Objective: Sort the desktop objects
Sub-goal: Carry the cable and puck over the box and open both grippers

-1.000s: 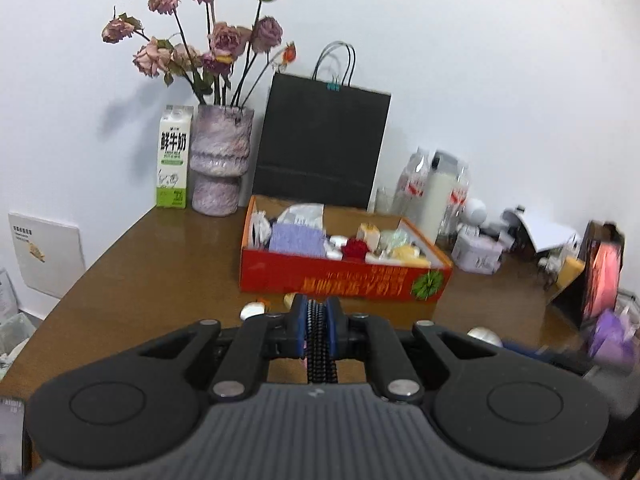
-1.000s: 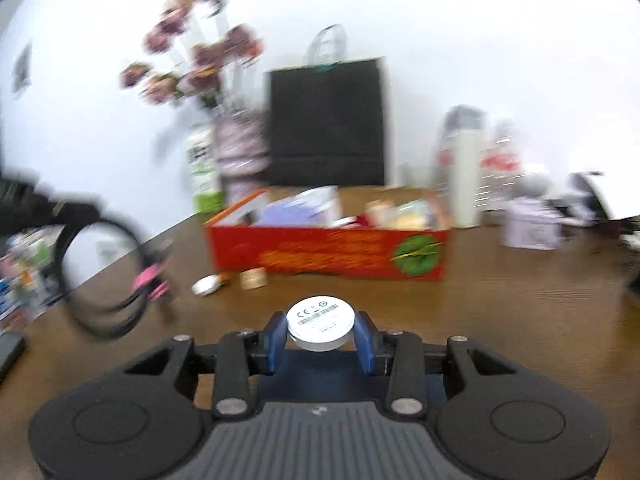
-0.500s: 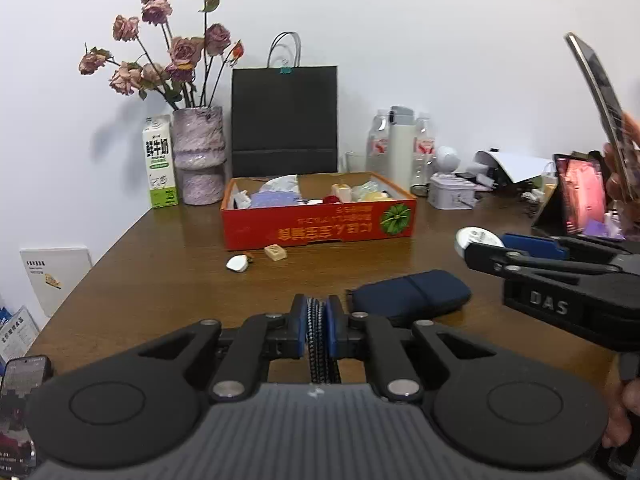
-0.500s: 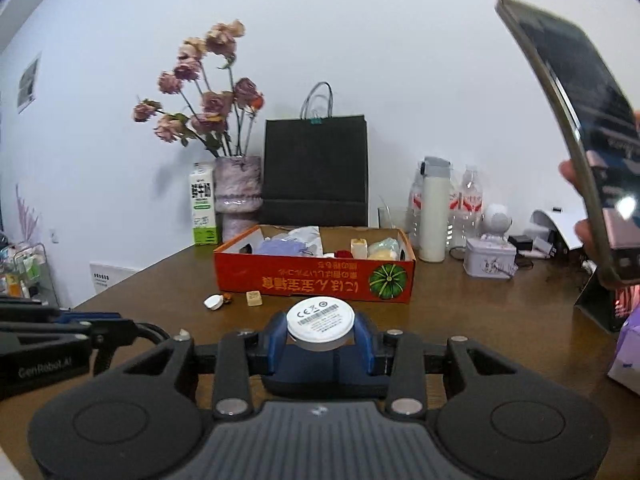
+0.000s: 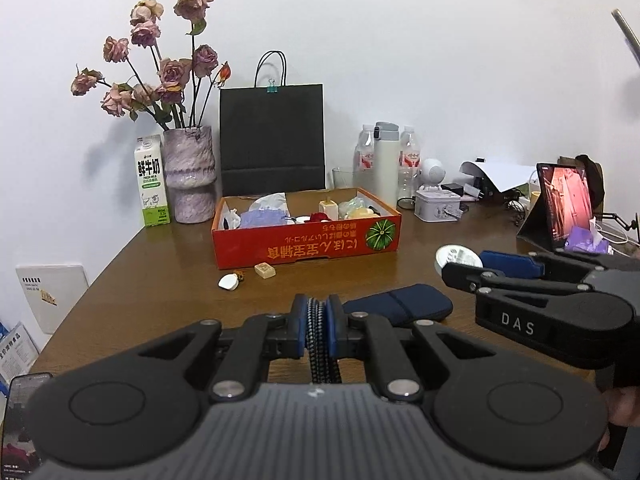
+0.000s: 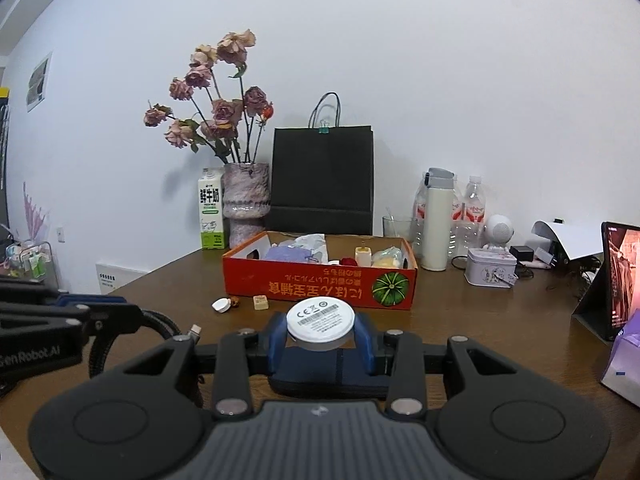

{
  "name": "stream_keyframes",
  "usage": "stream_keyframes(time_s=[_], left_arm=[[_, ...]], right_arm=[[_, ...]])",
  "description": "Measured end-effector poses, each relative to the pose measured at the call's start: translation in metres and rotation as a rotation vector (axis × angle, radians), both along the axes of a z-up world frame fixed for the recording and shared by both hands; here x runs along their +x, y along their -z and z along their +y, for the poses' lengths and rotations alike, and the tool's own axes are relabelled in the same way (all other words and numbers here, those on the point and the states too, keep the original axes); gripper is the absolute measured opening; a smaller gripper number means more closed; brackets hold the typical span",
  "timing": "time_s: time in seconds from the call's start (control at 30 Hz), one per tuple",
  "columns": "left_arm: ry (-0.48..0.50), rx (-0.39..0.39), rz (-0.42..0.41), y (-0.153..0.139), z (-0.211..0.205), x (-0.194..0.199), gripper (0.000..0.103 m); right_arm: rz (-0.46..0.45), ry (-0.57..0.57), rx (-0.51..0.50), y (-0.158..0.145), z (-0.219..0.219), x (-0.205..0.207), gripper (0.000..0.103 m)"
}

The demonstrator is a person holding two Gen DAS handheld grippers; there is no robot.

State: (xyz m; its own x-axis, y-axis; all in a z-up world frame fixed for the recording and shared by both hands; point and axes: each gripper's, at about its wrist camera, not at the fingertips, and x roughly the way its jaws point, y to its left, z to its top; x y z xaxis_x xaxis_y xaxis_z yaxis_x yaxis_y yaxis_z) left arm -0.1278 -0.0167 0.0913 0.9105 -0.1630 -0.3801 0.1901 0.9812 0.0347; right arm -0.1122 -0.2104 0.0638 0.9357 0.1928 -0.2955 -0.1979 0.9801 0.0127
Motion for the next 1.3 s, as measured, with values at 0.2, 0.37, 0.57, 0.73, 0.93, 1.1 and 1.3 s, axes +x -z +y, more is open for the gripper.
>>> stream_keyframes(time_s=[0.2,0.37,0.57,0.73,0.93,1.1,1.3], left_arm=[[-0.009,-0.002,-0.021,-0.007,0.003,0.006,0.01],[0.002,-0.016,-0.063,-0.019,0.005,0.022,0.01],[0.013,-0.059,-0.091,-0.039,0.012,0.07,0.01],[0.034,-0.101,-0.1,-0.066,0.015,0.124,0.01],[0.009,-0.152,-0.08,-0.083,0.013,0.221,0.01],[-0.023,-0.149,-0.053,-0.08,0.0,0.3,0.01],[0.027,-0.213,0.067,-0.038,0.005,0.391,0.01]], right_arm=[[0.02,0.008,0.01,0.004,-0.001,0.009,0.035],[0.011,0.012,0.015,0.0,0.001,0.025,0.035],[0.019,0.023,0.023,-0.008,0.013,0.068,0.035],[0.028,0.039,0.055,-0.021,0.014,0.119,0.035],[0.083,0.079,0.151,-0.037,-0.01,0.213,0.035],[0.181,0.08,0.145,-0.032,-0.011,0.307,0.035],[0.319,0.049,0.187,-0.007,-0.031,0.389,0.035]])
